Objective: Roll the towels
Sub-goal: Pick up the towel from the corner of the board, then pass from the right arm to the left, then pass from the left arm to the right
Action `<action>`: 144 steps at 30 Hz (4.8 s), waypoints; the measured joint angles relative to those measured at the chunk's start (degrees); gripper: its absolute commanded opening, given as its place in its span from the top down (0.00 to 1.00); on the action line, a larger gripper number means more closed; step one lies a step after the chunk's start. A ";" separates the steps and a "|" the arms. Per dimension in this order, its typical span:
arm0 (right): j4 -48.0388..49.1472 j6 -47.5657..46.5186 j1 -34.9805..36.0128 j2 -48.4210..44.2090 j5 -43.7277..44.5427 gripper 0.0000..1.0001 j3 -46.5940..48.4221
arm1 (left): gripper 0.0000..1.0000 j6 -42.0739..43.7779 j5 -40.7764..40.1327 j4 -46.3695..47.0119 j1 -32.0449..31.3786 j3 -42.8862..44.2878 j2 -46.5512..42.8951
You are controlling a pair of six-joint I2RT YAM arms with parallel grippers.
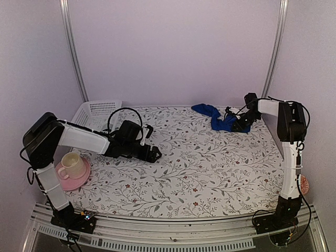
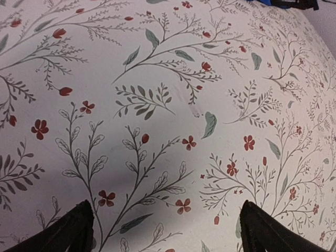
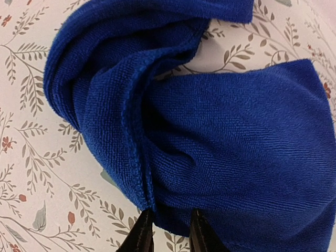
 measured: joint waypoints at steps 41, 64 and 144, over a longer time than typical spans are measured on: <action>-8.22 -3.21 6.19 -20.61 -21.70 0.98 -6.60 | 0.03 -1.16 2.78 3.54 -5.22 4.35 1.14; -13.29 -2.45 13.05 -16.04 -34.12 0.98 -10.95 | 0.28 1.49 -4.04 10.01 -15.85 28.26 21.20; -0.92 2.75 20.06 -14.86 -17.66 0.98 -16.37 | 1.00 -1.40 -0.76 18.18 -11.37 24.87 24.37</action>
